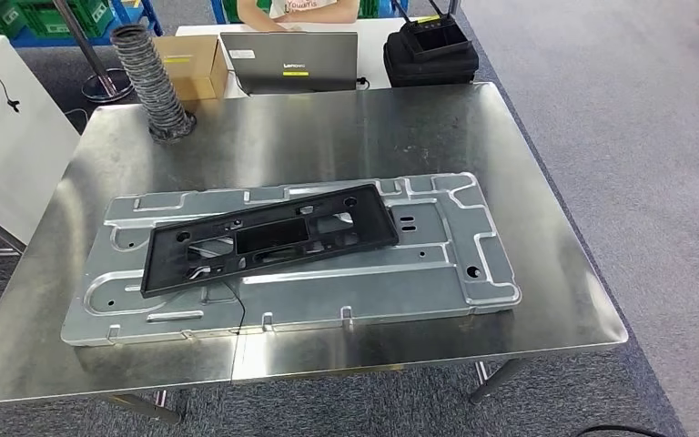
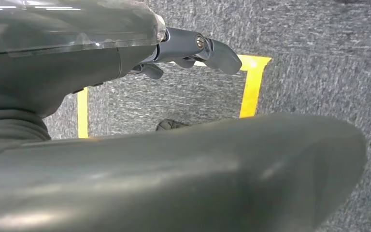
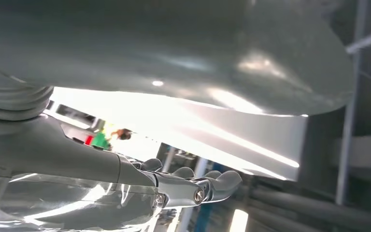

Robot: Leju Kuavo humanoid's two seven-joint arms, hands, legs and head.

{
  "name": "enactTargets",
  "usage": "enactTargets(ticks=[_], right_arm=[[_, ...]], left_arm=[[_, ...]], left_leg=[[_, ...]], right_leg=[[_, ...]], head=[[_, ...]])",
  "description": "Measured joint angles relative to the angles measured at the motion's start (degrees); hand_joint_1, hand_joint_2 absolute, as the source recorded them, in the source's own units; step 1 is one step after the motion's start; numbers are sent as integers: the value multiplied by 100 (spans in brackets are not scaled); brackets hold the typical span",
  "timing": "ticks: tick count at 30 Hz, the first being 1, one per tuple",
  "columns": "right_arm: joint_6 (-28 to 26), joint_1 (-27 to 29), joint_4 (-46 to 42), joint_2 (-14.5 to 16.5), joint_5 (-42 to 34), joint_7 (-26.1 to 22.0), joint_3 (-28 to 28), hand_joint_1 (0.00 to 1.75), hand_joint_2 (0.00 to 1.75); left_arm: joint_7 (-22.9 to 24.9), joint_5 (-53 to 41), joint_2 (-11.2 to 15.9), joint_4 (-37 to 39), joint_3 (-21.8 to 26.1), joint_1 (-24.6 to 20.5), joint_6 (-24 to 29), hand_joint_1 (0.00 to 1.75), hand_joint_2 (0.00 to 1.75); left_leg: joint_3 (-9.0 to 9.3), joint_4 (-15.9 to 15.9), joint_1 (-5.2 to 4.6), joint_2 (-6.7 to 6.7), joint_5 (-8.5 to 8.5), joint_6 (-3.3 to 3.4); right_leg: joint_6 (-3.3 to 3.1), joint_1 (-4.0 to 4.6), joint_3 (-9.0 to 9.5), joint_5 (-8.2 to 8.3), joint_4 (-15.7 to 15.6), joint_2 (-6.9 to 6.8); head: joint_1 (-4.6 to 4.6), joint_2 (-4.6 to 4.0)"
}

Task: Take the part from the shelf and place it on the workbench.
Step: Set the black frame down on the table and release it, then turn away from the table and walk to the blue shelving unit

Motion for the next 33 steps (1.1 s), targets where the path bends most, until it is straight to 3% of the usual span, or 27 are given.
enactTargets(ticks=[2,3,4,5,7,9,12,13,14,15,17,18,19,20,21,23,25,28,29,30,33], right_arm=[[0,109,214,33,-30,-1,-100,0,0],[0,157,342,49,-56,-1,-149,0,0],[3,199,475,63,-96,-1,-195,0,0],[10,231,624,76,-153,-1,-240,0,0],[48,286,990,99,-295,0,-341,0,0],[91,332,1347,122,-386,1,-437,0,0],[111,371,1703,146,-414,-1,-528,0,0],[111,385,1789,154,-419,-2,-555,0,0],[111,398,1860,159,-422,-2,-582,0,0],[119,406,1917,163,-419,6,-607,0,0],[230,390,2102,169,-303,182,-660,0,0],[338,359,2300,172,-196,339,-717,0,0],[443,319,2544,175,-90,495,-794,0,0],[520,281,2809,183,-10,604,-891,0,0],[562,252,3033,190,30,651,-982,0,0],[571,191,3337,198,41,586,-1110,0,0],[575,107,3684,179,91,329,-1223,0,0],[528,-52,4382,147,380,56,-1500,0,0],[449,-137,4680,130,454,44,-1604,0,0],[358,-216,5010,102,500,40,-1693,0,0],[133,-345,6023,14,612,27,-1828,0,0]], left_arm=[[3,-3,-4,-1,20,-1,-5,0,0],[5,-3,-4,-2,28,0,-10,0,0],[9,-3,-4,-1,36,0,-18,0,0],[11,-3,-4,-1,40,-1,-29,0,0],[16,-2,-4,-1,48,-17,-54,0,0],[19,3,-7,-2,56,-34,-73,0,0],[25,11,-11,-2,82,-30,-79,0,0],[25,13,-13,-2,92,-34,-78,0,0],[26,14,-15,-3,99,-39,-78,0,0],[26,14,-17,-3,105,-43,-78,0,0],[20,10,-20,-4,119,-39,-78,0,0],[14,5,-24,-3,126,-32,-78,0,0],[8,1,-31,-3,132,-26,-78,0,0],[3,-3,-42,-2,135,-20,-78,0,0],[1,-4,-55,-2,137,-14,-78,0,0],[-3,-5,-75,-2,139,-5,-78,0,0],[-25,-58,-92,-3,143,-3,-76,0,0],[-78,-252,-111,-3,215,-4,-72,0,0],[-90,-297,-114,-2,252,1,-69,0,0],[-99,-327,-119,-2,283,8,-66,0,0],[-105,-375,-137,-2,328,8,-63,0,0]], left_leg=[[-263,757,7,0,-488,-28],[-340,1055,9,0,-637,-36],[-318,1161,9,0,-680,-36],[-175,1021,9,0,-616,-28],[393,156,3,-1,-361,15],[769,-521,-31,-4,-174,70],[759,-624,-79,1,-28,166],[725,-643,-77,15,40,205],[673,-664,-69,30,118,247],[599,-684,-56,45,202,275],[427,-681,-54,67,337,297],[340,-673,-54,75,401,290],[255,-660,-51,82,458,284],[163,-638,-46,85,513,273],[78,-606,-40,84,558,259],[-90,-508,-34,81,630,207],[-168,-441,-31,84,693,133],[-186,-423,-9,80,769,32],[-222,-351,1,75,673,8],[-285,-179,9,70,471,-13],[-544,864,24,65,-374,-67]], right_leg=[[-29,12,-92,60,8,-4],[-30,18,-150,96,17,-3],[-26,21,-209,135,29,-1],[-17,22,-265,173,41,2],[12,23,-364,258,63,7],[71,24,-418,347,63,7],[182,-5,-427,478,14,15],[210,-16,-447,454,28,23],[234,-24,-493,324,116,31],[255,-29,-571,76,329,37],[295,-48,-759,-565,1051,39],[316,-52,-810,-768,1416,37],[332,-57,-792,-835,1649,36],[343,-66,-666,-772,1679,35],[353,-76,-450,-643,1511,34],[358,-87,218,-507,663,35],[292,-52,620,-566,43,50],[142,-11,598,-515,-43,56],[90,-11,553,-454,-49,47],[44,-13,494,-387,-59,36],[-18,18,251,-188,-56,6]], head=[[0,0],[0,0],[0,0],[0,0],[0,0],[0,1],[-1,1],[0,1],[0,1],[1,0],[1,0],[1,0],[0,0],[0,0],[0,0],[0,1],[0,1],[1,1],[2,0],[1,0],[1,0]])
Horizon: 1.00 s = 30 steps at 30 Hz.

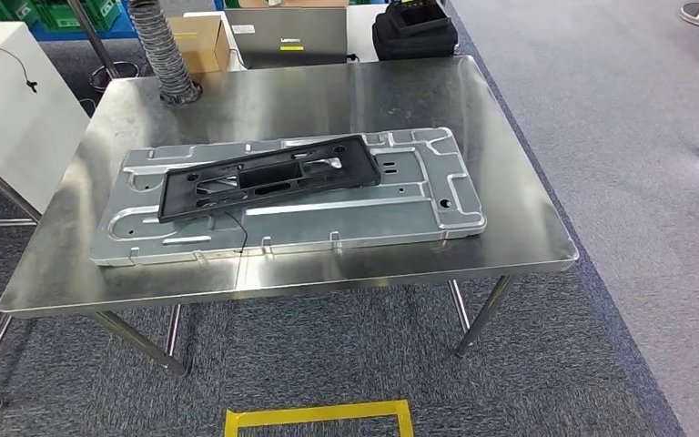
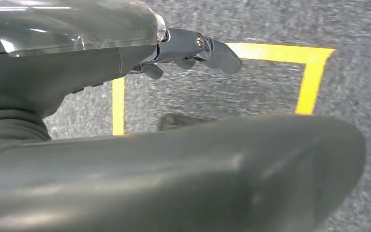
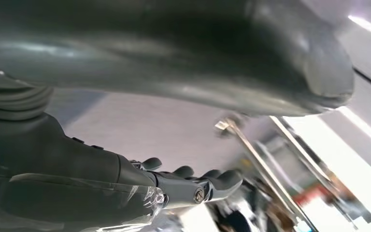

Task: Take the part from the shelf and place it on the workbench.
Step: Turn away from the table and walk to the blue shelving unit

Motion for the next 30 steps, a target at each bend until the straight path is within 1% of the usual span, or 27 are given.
enactTargets(ticks=[1,2,3,4,5,6,7,8,9,10,11,12,13,15,16,17,18,19,20,21,22,23,24,26,27,28,30], right_arm=[[-40,-30,310,-14,59,-4,-33,0,0],[-63,-66,590,-31,146,9,-70,0,0],[-72,-100,860,-57,286,66,-110,0,0],[-78,-134,1141,-91,515,213,-153,0,0],[-82,-162,1396,-122,823,472,-186,0,0],[-87,-182,1640,-146,1220,867,-211,0,0],[-92,-203,1877,-161,1657,1351,-228,0,0],[-95,-219,2084,-166,2055,1836,-234,0,0],[-94,-233,2292,-167,2390,2283,-239,0,0],[-85,-248,2492,-172,2626,2627,-243,0,0],[-49,-255,2673,-174,2782,2875,-243,0,0],[72,-258,2843,-176,2902,3082,-243,0,0],[324,-262,2992,-179,3003,3251,-242,0,0],[1114,-282,3244,-180,3185,3484,-233,0,0],[1488,-296,3348,-177,3256,3540,-220,0,0],[1742,-308,3440,-170,3304,3558,-206,0,0],[1879,-318,3517,-163,3332,3567,-193,0,0],[1929,-328,3574,-156,3347,3571,-184,0,0],[1959,-341,3617,-152,3351,3576,-179,0,0],[2015,-359,3646,-154,3357,3585,-173,0,0],[2116,-380,3671,-156,3368,3598,-164,0,0],[2244,-398,3697,-158,3389,3613,-154,0,0],[2395,-409,3725,-158,3415,3630,-140,0,0],[2696,-424,3791,-152,3461,3679,-110,0,0],[2835,-434,3821,-147,3476,3712,-97,0,0],[2955,-444,3847,-144,3488,3751,-85,0,0],[3117,-455,3882,-137,3505,3845,-71,0,0]], left_arm=[[-1,-10,-2,0,10,-1,0,0,0],[-1,-14,-3,0,21,-1,0,0,0],[-1,-18,-3,0,30,-2,1,0,0],[-1,-20,-4,0,43,-8,7,0,0],[0,-20,-6,0,55,-16,20,0,0],[1,-23,-8,0,65,-28,37,0,0],[3,-32,-13,0,74,-37,54,0,0],[6,-49,-17,0,80,-43,67,0,0],[10,-69,-23,0,84,-40,74,0,0],[14,-91,-32,0,86,-36,77,0,0],[20,-113,-38,0,87,-34,79,0,0],[21,-136,-43,0,87,-33,75,0,0],[17,-166,-46,0,86,-34,70,0,0],[2,-238,-44,0,83,-32,51,0,0],[-4,-269,-43,0,80,-31,43,0,0],[-7,-293,-43,0,76,-31,31,0,0],[-8,-305,-43,0,72,-32,20,0,0],[-8,-314,-44,0,67,-32,11,0,0],[-9,-319,-44,0,60,-32,4,0,0],[-8,-323,-45,0,50,-32,1,0,0],[-7,-329,-45,0,39,-32,0,0,0],[-3,-336,-46,0,27,-34,-1,0,0],[0,-346,-46,0,14,-35,-1,0,0],[10,-375,-46,0,-7,-34,-4,0,0],[14,-390,-46,0,-16,-30,-5,0,0],[18,-406,-48,0,-25,-26,-8,0,0],[21,-437,-55,0,-44,-23,-13,0,0]], left_leg=[[-13,283,2,0,-95,-12],[56,396,3,0,-53,-13],[222,310,4,0,82,-1],[489,27,3,-1,229,19],[845,-398,0,-4,292,46],[1200,-878,-11,-8,270,78],[1457,-1244,-25,-13,221,111],[1604,-1472,-44,-17,163,144],[1622,-1566,-62,-18,163,185],[1569,-1566,-62,-9,226,230],[1512,-1584,-61,2,295,278],[1435,-1602,-55,14,381,325],[1344,-1613,-48,25,468,355],[1140,-1603,-56,35,618,375],[1032,-1587,-59,39,690,367],[922,-1562,-60,44,760,357],[807,-1527,-58,46,824,343],[691,-1480,-56,47,882,326],[589,-1425,-53,46,931,304],[499,-1363,-54,43,969,276],[439,-1316,-54,43,1008,241],[404,-1287,-53,45,1048,205],[386,-1276,-50,46,1093,168],[347,-1263,-26,34,1109,99],[293,-1154,-17,24,972,65],[210,-935,-6,14,730,32],[16,-211,8,9,134,-21]], right_leg=[[-2,12,-95,71,6,-6],[1,21,-194,141,15,-7],[9,29,-292,209,25,-6],[20,35,-386,276,39,-4],[36,42,-458,334,56,-2],[57,51,-511,385,74,-3],[85,57,-534,437,84,-8],[117,54,-542,485,86,-13],[154,51,-548,541,77,-18],[188,35,-561,576,72,-14],[221,21,-603,515,110,-3],[249,10,-665,340,231,9],[273,-5,-745,50,466,20],[311,-22,-906,-563,1185,25],[326,-30,-939,-696,1526,25],[337,-40,-905,-670,1732,24],[346,-51,-777,-526,1741,23],[355,-63,-541,-353,1541,23],[358,-72,-216,-262,1164,23],[351,-66,131,-285,689,24],[326,-52,395,-369,299,26],[290,-32,552,-466,41,29],[247,-13,598,-507,-76,29],[146,-16,526,-420,-84,7],[96,-23,469,-353,-92,-9],[54,-27,395,-278,-100,-25],[14,-10,212,-139,-85,-38]], head=[[0,0],[-1,0],[-1,0],[-1,0],[-1,1],[-1,1],[0,1],[1,1],[1,0],[1,0],[1,0],[1,0],[1,0],[0,1],[1,1],[1,1],[0,0],[1,0],[0,0],[-1,0],[-1,1],[-1,1],[-1,1],[0,0],[0,0],[0,0],[0,0]])
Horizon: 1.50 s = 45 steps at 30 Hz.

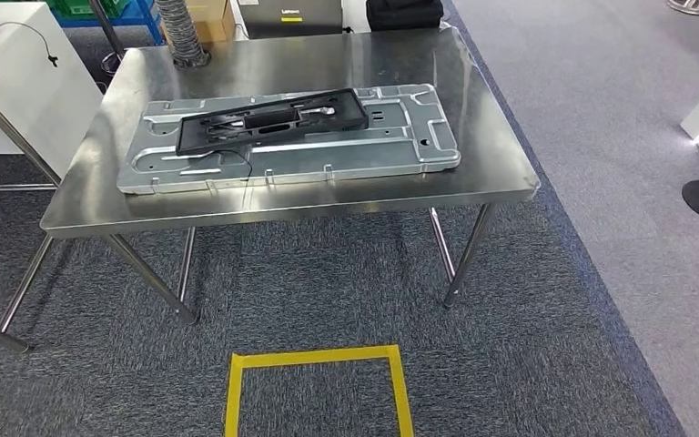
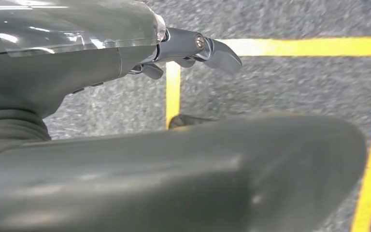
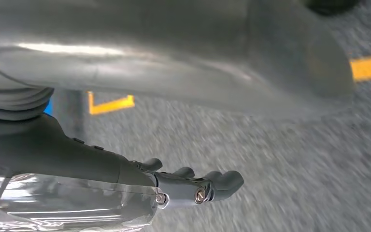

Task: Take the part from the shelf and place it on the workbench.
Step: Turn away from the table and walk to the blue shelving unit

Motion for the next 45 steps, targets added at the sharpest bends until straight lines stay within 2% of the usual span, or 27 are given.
enactTargets(ticks=[1,3,4,6,8,9,11,12,14,16,17,18,19,21,23,24,26,28,31,32,34,35,37,39,42,43,45], right_arm=[[65,0,14,3,3,54,4,0,0],[180,1,37,6,4,159,6,0,0],[226,2,44,7,5,203,6,0,0],[276,0,57,12,8,259,6,0,0],[315,2,65,20,23,279,6,0,0],[340,4,68,23,33,283,7,0,0],[373,7,73,23,49,287,10,0,0],[380,8,76,23,51,286,11,0,0],[383,14,88,29,53,280,14,0,0],[380,16,100,36,57,251,16,0,0],[377,15,102,36,65,231,17,0,0],[376,15,103,34,76,213,19,0,0],[377,14,103,32,93,199,21,0,0],[380,5,103,30,119,186,26,0,0],[382,-12,103,29,132,181,31,0,0],[382,-18,104,28,134,180,32,0,0],[383,-17,108,29,135,181,33,0,0],[392,-24,114,34,135,182,34,0,0],[428,-26,118,37,135,190,34,0,0],[447,-25,118,37,135,197,34,0,0],[493,-25,118,38,128,216,34,0,0],[516,-25,119,40,125,227,34,0,0],[548,-26,120,46,122,247,34,0,0],[548,-21,119,52,127,255,34,0,0],[504,-19,118,52,142,214,34,0,0],[467,-17,119,52,147,226,35,0,0],[353,-10,123,57,155,336,35,0,0]], left_arm=[[1,-16,-5,0,-9,-1,-2,0,0],[3,-53,-9,0,-29,-3,-4,0,0],[9,-70,-9,0,-43,-6,-8,0,0],[21,-100,-7,0,-81,-29,-16,0,0],[25,-120,-5,0,-117,-65,-22,0,0],[27,-127,-4,0,-132,-75,-24,0,0],[30,-135,-10,1,-150,-76,-27,0,0],[28,-140,-12,1,-155,-77,-26,0,0],[19,-162,-14,1,-163,-82,-24,0,0],[13,-181,-6,0,-177,-77,-21,0,0],[12,-183,-3,0,-185,-75,-20,0,0],[12,-183,-1,0,-192,-74,-20,0,0],[12,-181,0,0,-198,-74,-16,0,0],[12,-174,0,0,-203,-72,-8,0,0],[7,-167,-1,0,-205,-71,-5,0,0],[3,-166,-2,0,-206,-71,-5,0,0],[-3,-166,3,0,-206,-67,-4,0,0],[-3,-165,12,0,-206,-52,-2,0,0],[-2,-166,11,0,-207,-36,6,0,0],[5,-171,10,0,-208,-36,17,0,0],[34,-180,9,0,-210,-37,54,0,0],[61,-183,9,0,-212,-40,79,0,0],[129,-168,9,0,-214,-58,126,0,0],[216,-139,5,0,-214,-83,175,0,0],[334,-99,-8,1,-213,-69,235,0,0],[369,-90,-13,1,-211,-61,255,0,0],[439,-89,-20,0,-209,-59,291,0,0]], left_leg=[[-56,349,5,0,-165,-16],[51,620,9,0,-93,-13],[260,449,7,0,66,8],[938,-377,-14,-3,212,86],[1454,-1138,-55,-5,83,175],[1544,-1314,-78,-3,31,216],[1480,-1373,-91,16,122,304],[1423,-1385,-86,28,193,354],[1267,-1402,-77,48,353,425],[1061,-1384,-86,47,502,438],[946,-1363,-87,50,574,429],[826,-1331,-83,54,642,415],[705,-1288,-75,55,705,398],[485,-1173,-62,53,805,351],[347,-1071,-65,48,888,285],[318,-1050,-65,49,935,251],[298,-1054,-52,46,1023,180],[217,-896,-34,22,807,120],[-10,66,-5,5,-71,61],[-39,398,3,5,-210,52],[145,550,11,5,-61,62],[383,328,11,5,97,81],[1067,-518,0,2,185,137],[1540,-1218,-24,3,18,189],[1577,-1427,-38,17,26,288],[1545,-1434,-37,26,70,329],[1456,-1434,-52,40,150,387]], right_leg=[[-4,12,-99,68,15,-2],[-2,37,-306,199,57,-3],[3,49,-412,263,80,-1],[27,74,-583,384,126,6],[79,83,-657,490,152,4],[114,77,-674,544,150,0],[186,54,-708,601,155,6],[217,42,-751,486,238,19],[266,10,-898,-62,713,43],[310,-15,-1044,-590,1441,45],[330,-26,-1050,-654,1702,46],[348,-37,-974,-581,1797,45],[360,-47,-800,-419,1691,45],[367,-64,-198,-208,978,46],[308,-47,308,-320,232,58],[261,-30,410,-392,49,62],[156,-21,371,-347,-4,53],[66,-35,258,-213,-15,26],[6,-22,-8,6,-6,3],[6,-13,-114,79,9,1],[21,-1,-331,206,51,0],[36,2,-432,261,72,2],[77,13,-569,352,113,2],[142,25,-632,445,146,-9],[252,2,-695,500,199,-5],[280,-11,-756,393,334,6],[316,-33,-1016,-37,974,29]], head=[[1,0],[-1,0],[-1,0],[-1,0],[-1,1],[-1,1],[0,1],[0,1],[0,0],[1,0],[1,0],[1,0],[1,0],[1,1],[1,1],[0,1],[1,1],[-1,0],[-1,0],[-1,0],[-1,0],[-1,0],[-1,0],[0,0],[1,0],[1,0],[1,0]])
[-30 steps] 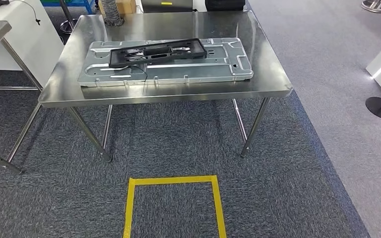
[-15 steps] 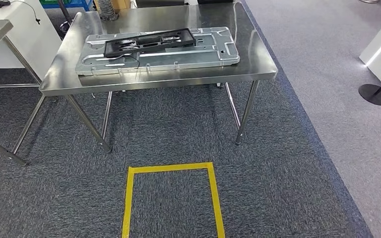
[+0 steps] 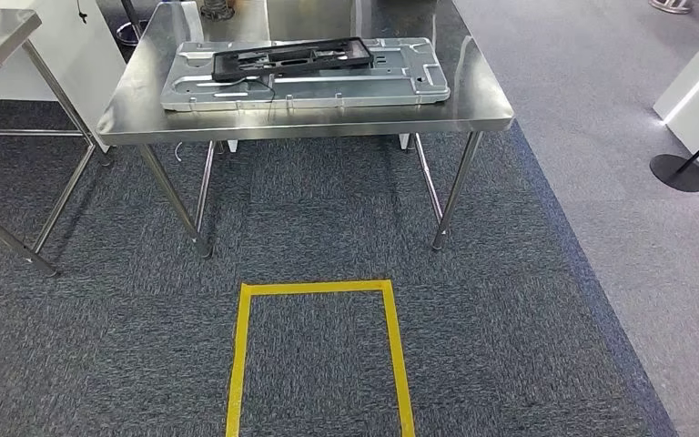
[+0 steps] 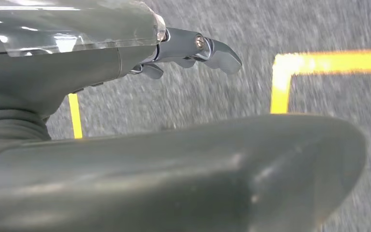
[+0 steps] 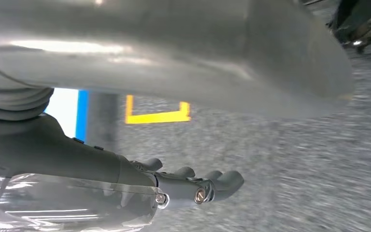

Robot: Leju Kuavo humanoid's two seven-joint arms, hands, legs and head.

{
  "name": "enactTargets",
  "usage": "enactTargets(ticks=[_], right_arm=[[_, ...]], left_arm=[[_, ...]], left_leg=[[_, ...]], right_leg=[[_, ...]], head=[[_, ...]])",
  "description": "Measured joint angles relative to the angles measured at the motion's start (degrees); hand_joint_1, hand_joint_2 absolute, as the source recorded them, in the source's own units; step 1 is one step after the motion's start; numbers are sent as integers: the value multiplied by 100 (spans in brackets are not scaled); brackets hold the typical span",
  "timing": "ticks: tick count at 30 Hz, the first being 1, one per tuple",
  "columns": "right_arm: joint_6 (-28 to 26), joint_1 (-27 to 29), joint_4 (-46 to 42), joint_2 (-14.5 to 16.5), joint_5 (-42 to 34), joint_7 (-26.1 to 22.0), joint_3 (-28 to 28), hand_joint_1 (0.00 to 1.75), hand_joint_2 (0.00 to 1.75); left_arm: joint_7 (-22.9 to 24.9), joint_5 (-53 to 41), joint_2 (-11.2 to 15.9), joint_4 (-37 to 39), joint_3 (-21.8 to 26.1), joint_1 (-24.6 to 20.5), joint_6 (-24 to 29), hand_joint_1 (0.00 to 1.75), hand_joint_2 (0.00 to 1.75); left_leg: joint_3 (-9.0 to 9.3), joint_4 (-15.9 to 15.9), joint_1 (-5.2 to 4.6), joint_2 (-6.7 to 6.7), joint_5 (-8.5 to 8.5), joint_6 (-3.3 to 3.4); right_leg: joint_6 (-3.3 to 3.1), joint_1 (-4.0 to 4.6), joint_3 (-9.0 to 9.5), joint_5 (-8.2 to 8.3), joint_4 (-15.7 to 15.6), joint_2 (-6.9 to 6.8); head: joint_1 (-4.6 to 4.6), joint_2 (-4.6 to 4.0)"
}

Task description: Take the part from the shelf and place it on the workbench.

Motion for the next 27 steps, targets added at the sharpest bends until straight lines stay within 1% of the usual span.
enactTargets(ticks=[1,2,3,4,5,6,7,8,9,10,12,13,14,15,16,17,18,19,20,21,22,23,24,25,26,27], right_arm=[[-61,4,2,5,2,77,0,0,0],[-113,8,3,8,2,145,-1,0,0],[-156,13,4,9,1,195,-1,0,0],[-187,17,4,10,-1,232,-1,0,0],[-205,18,4,10,-3,257,-2,0,0],[-216,17,4,11,-5,276,-2,0,0],[-219,12,4,11,-7,287,-3,0,0],[-219,7,3,12,-7,293,-4,0,0],[-219,3,3,12,-7,296,-4,0,0],[-219,2,3,12,-8,299,-5,0,44],[-218,6,4,19,-9,306,-7,0,131],[-218,7,4,24,-9,309,-7,0,175],[-217,5,4,29,-9,311,-7,0,175],[-216,3,4,34,-9,313,-7,0,175],[-212,2,4,35,-9,319,-7,0,175],[-207,1,4,35,-9,330,-8,0,175],[-201,1,4,37,-8,340,-8,0,175],[-197,2,4,38,-8,351,-8,0,175],[-194,2,4,40,-7,358,-8,0,175],[-192,0,4,41,-7,360,-7,0,175],[-193,-2,3,39,-7,361,-7,0,175],[-194,-6,3,35,-7,362,-7,0,175],[-193,-10,2,33,-7,364,-7,0,175],[-189,-12,2,31,-7,375,-8,0,175],[-186,-14,2,33,-7,393,-9,0,131],[-182,-13,2,35,-7,402,-9,0,116]], left_arm=[[33,-8,0,0,1,2,13,0,0],[63,-16,0,0,1,7,18,0,0],[93,-21,0,0,2,13,21,0,0],[125,-25,0,0,3,18,30,0,0],[158,-25,-1,0,3,19,43,0,0],[188,-25,-3,1,4,18,58,0,0],[211,-26,-6,1,4,15,73,0,0],[226,-26,-9,2,4,13,83,0,0],[234,-27,-12,2,4,11,91,0,0],[240,-27,-13,2,4,9,95,0,0],[251,-27,-10,1,4,6,100,0,0],[254,-28,-8,0,4,4,101,0,0],[257,-30,-7,0,4,3,102,0,0],[260,-32,-7,0,3,4,102,0,0],[263,-35,-8,0,3,8,102,0,0],[266,-37,-9,0,2,15,101,0,0],[269,-38,-10,0,2,23,100,0,0],[270,-38,-10,0,3,30,99,0,0],[271,-38,-9,0,3,33,98,0,0],[271,-38,-8,0,4,33,98,0,0],[272,-38,-13,1,4,27,96,0,0],[273,-38,-19,2,4,23,94,0,0],[274,-39,-26,3,4,21,93,0,44],[276,-39,-32,4,4,21,91,0,87],[276,-40,-33,4,4,22,90,0,131],[276,-40,-33,4,4,24,90,0,175]], left_leg=[[-51,8,-14,3,32,14],[-100,21,-28,3,60,17],[-143,40,-37,2,79,16],[-176,64,-43,1,91,13],[-196,89,-45,-1,95,8],[-208,111,-46,-1,93,2],[-222,138,-58,-1,86,-14],[-240,155,-65,1,83,-37],[-257,167,-70,5,82,-65],[-273,173,-73,8,86,-96],[-281,189,-67,2,69,-152],[-323,286,-63,-9,-4,-183],[-422,507,-54,-22,-143,-217],[-573,825,-33,-34,-320,-249],[-781,1245,-13,-38,-514,-284],[-969,1621,16,-38,-648,-321],[-1083,1834,49,-38,-675,-362],[-1103,1847,89,-38,-597,-410],[-995,1604,132,-37,-414,-461],[-803,1196,179,-36,-188,-518],[-619,802,208,-49,-48,-567],[-491,512,224,-66,55,-538],[-428,356,228,-84,86,-514],[-430,333,212,-101,63,-460],[-444,339,202,-106,85,-397],[-447,341,196,-105,80,-405]], right_leg=[[11,-5,-161,-226,424,3],[17,-7,-274,-373,762,6],[15,-7,-285,-409,904,7],[5,-6,-174,-340,807,7],[-15,-4,56,-186,471,8],[-46,4,331,-33,27,7],[-79,16,570,70,-386,6],[-107,30,722,120,-667,3],[-130,46,783,116,-799,1],[-147,57,785,107,-828,-1],[-199,38,781,136,-865,-6],[-229,22,784,156,-895,-12],[-255,4,785,175,-923,-17],[-269,-1,781,185,-934,-23],[-279,-2,771,189,-933,-24],[-284,-3,763,190,-928,-23],[-287,-5,758,188,-919,-23],[-288,-13,755,184,-904,-21],[-282,-26,753,175,-882,-16],[-264,-40,745,158,-845,-10],[-231,-39,726,132,-791,2],[-196,-34,704,105,-736,14],[-161,-23,682,87,-694,27],[-132,-12,665,80,-674,36],[-116,-18,660,86,-676,40],[-106,-21,659,93,-682,42]], head=[[-1,0],[-1,0],[-1,0],[-1,0],[-1,0],[-1,0],[-1,0],[-1,0],[-1,0],[-1,0],[-1,0],[-1,0],[-2,0],[-2,0],[-2,0],[-2,0],[-2,0],[-2,0],[-2,0],[-2,0],[-2,0],[-1,0],[-1,0],[0,0],[0,1],[0,1]])
